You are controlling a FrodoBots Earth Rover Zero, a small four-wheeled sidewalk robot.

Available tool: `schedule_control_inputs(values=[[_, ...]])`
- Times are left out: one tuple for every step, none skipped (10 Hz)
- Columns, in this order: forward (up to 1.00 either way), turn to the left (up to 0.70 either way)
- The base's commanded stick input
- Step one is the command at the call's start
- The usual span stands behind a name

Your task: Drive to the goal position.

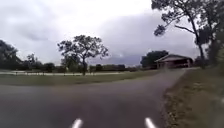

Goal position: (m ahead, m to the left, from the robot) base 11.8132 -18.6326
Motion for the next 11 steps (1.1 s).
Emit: schedule_control_inputs(values=[[0.84,-0.16],[0.84,-0.32],[0.84,-0.33],[0.84,-0.33],[0.84,-0.33],[0.84,-0.33],[0.84,-0.33],[0.84,-0.33],[0.84,-0.33],[0.84,-0.33],[0.84,-0.33]])
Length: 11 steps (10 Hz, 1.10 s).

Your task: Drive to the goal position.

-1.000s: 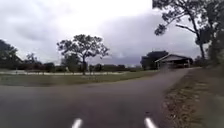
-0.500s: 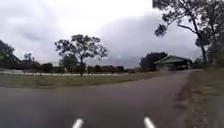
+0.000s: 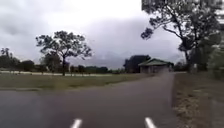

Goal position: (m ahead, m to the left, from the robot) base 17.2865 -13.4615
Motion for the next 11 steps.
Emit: schedule_control_inputs(values=[[0.84,-0.33],[0.84,-0.26],[0.84,-0.15],[0.84,0.0],[0.84,0.03],[0.84,0.03],[0.84,0.03],[0.84,0.03],[0.84,0.03],[0.84,0.03],[0.84,0.03]])
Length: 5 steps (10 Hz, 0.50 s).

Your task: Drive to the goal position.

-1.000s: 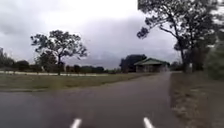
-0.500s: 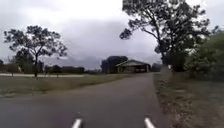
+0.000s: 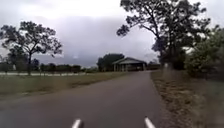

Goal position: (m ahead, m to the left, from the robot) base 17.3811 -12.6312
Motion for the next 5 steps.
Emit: schedule_control_inputs(values=[[0.84,0.03],[0.84,0.03],[0.84,0.03],[0.84,0.03],[0.84,0.03]])
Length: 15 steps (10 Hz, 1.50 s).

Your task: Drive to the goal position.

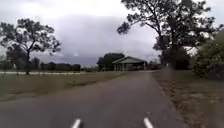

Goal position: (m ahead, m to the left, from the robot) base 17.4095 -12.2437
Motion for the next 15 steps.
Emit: schedule_control_inputs(values=[[0.84,0.03],[0.84,0.03],[0.84,0.03],[0.84,-0.24],[0.84,-0.33],[0.84,-0.33],[0.84,-0.33],[0.84,-0.33],[0.84,-0.33],[0.84,-0.13],[0.84,0.03],[0.84,0.03],[0.84,0.03],[0.84,0.03],[0.84,0.03]])
